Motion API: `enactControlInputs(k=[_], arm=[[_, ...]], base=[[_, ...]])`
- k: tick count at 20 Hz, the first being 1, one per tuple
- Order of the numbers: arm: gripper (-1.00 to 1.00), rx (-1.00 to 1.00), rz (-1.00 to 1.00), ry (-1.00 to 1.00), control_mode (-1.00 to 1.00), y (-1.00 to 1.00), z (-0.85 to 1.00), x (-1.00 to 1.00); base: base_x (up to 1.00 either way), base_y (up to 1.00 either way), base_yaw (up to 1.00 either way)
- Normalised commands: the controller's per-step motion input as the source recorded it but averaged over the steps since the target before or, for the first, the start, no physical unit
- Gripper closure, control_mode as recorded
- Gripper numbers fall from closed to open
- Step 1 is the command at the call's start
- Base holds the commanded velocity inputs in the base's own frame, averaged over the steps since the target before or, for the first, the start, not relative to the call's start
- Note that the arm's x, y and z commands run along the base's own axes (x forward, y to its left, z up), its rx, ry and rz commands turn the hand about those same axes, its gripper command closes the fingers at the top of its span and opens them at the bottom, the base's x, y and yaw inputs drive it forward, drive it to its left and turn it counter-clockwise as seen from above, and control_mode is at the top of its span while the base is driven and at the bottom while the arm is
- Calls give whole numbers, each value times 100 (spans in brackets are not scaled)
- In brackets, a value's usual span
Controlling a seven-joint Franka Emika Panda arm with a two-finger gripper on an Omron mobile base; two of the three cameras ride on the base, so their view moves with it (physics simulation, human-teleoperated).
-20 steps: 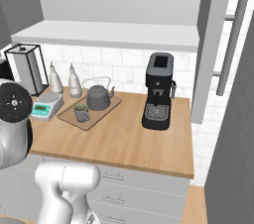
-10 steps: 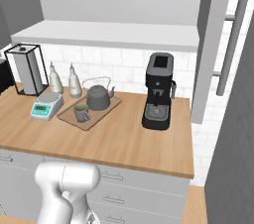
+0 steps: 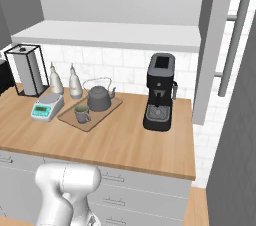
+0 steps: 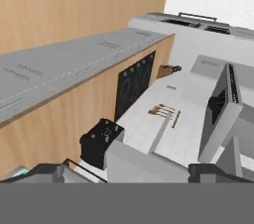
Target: Pick the kettle from the counter and place it on the tray. Then pick the mug from the cabinet and place it on the tray. Then close the cabinet doors.
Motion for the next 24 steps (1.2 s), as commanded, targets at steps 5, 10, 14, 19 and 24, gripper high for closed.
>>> enactControlInputs(k=[5,10,14,19,24], arm=[[-100,0,0,0,-100,55,0,25],[-100,0,0,-1,-100,55,-4,42],[-100,4,0,-1,-100,53,-3,39],[-100,9,0,0,-100,56,-4,36],[-100,14,-2,2,-100,59,-1,37]], base=[[0,0,0],[0,0,0],[0,0,0],[0,0,0],[0,0,0]])
